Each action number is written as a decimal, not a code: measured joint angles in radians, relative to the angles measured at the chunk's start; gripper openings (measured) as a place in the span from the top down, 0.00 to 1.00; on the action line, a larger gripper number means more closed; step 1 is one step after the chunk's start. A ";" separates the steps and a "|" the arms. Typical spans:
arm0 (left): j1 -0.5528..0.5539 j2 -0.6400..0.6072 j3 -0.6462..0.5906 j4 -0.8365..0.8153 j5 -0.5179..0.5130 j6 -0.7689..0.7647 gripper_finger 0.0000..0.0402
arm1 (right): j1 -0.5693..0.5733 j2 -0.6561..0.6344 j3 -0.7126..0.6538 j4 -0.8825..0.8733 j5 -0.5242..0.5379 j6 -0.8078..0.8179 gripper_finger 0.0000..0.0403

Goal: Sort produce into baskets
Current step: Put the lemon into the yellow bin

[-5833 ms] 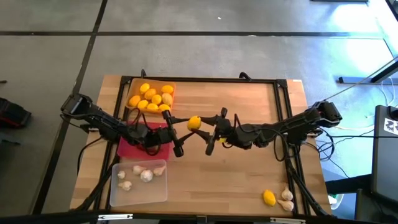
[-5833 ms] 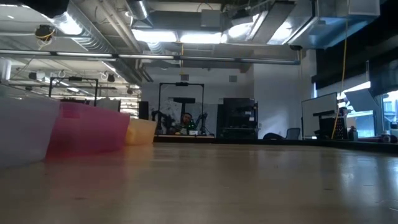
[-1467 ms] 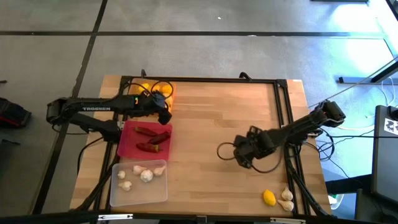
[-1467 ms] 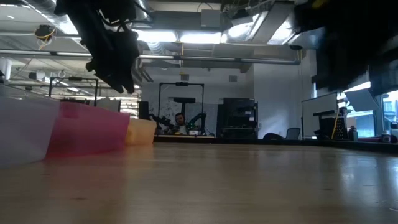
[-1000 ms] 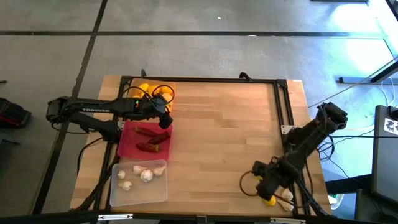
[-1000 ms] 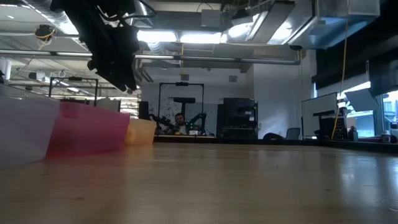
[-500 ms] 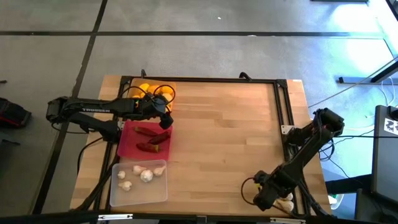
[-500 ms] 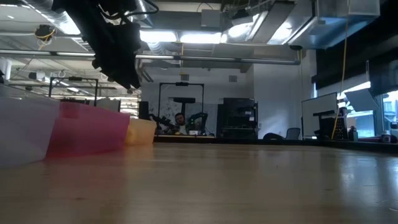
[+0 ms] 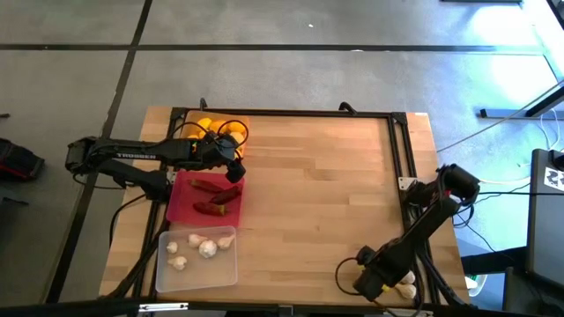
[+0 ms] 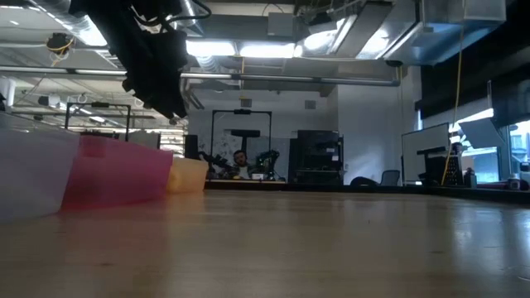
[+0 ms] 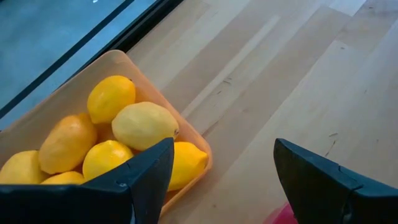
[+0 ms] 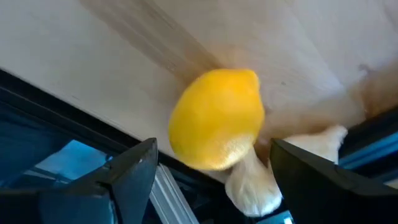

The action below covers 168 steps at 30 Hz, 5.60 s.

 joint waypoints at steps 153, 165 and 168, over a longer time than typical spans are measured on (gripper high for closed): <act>0.090 -0.231 0.029 -0.143 -0.255 -0.073 0.47 | -0.415 -0.403 -0.172 0.526 1.225 -1.434 0.17; 0.390 -0.150 -0.063 -0.135 -0.167 -0.076 0.47 | -0.416 -0.403 -0.172 0.527 1.218 -1.437 0.17; 0.423 -0.101 -0.063 -0.135 -0.154 -0.066 0.47 | -0.416 -0.403 -0.172 0.527 1.219 -1.437 0.17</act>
